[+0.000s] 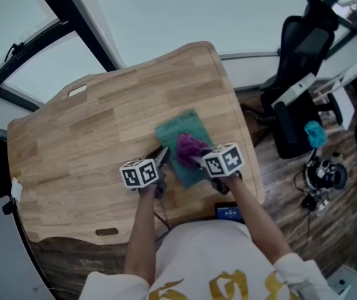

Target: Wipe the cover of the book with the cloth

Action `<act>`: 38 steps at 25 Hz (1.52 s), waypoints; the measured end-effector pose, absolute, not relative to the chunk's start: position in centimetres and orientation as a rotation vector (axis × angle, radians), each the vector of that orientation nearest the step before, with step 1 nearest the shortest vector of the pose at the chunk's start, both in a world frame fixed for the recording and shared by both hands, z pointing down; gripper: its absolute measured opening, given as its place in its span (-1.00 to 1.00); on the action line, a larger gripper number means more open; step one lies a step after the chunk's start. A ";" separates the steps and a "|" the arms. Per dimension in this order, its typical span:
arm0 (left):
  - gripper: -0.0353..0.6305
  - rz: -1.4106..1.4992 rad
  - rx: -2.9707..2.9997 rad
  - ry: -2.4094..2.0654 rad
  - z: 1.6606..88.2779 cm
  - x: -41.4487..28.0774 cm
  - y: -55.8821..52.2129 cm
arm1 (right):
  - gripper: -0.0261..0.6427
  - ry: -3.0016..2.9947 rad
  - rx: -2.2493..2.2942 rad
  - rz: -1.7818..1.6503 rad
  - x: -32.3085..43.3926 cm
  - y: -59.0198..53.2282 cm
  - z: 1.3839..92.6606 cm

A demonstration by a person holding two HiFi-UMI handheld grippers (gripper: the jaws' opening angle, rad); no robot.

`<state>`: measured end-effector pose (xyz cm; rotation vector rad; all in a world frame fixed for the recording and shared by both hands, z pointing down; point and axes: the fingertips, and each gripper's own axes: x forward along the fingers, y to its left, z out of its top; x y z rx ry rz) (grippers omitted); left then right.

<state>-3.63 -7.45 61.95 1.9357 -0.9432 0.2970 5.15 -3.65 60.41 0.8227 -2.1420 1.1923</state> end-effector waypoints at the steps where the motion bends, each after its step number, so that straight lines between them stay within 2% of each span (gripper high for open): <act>1: -0.64 0.290 1.929 -0.941 62.0 -3.6 -7.4 | -0.73 -2.143 0.832 1.178 5.2 -3.6 60.4; 11: -0.64 0.352 1.981 -0.970 61.5 -3.4 -6.4 | -0.73 -2.153 1.011 1.038 5.7 -3.8 59.6; 22: -0.64 0.350 2.116 -1.059 56.8 -4.4 -5.8 | -0.73 -2.226 1.200 0.837 7.1 -4.0 55.3; 23: -0.65 0.343 2.123 -1.069 56.3 -4.5 -5.7 | -0.73 -2.234 1.216 0.815 7.3 -4.0 54.8; 27: -0.89 0.324 2.166 -1.143 54.1 -5.4 -5.7 | -0.73 -2.274 1.263 0.702 7.6 -3.9 53.1; 38: -0.89 0.275 2.351 -1.373 47.1 -6.9 -4.9 | -0.73 -2.322 1.448 0.443 8.9 -2.8 48.2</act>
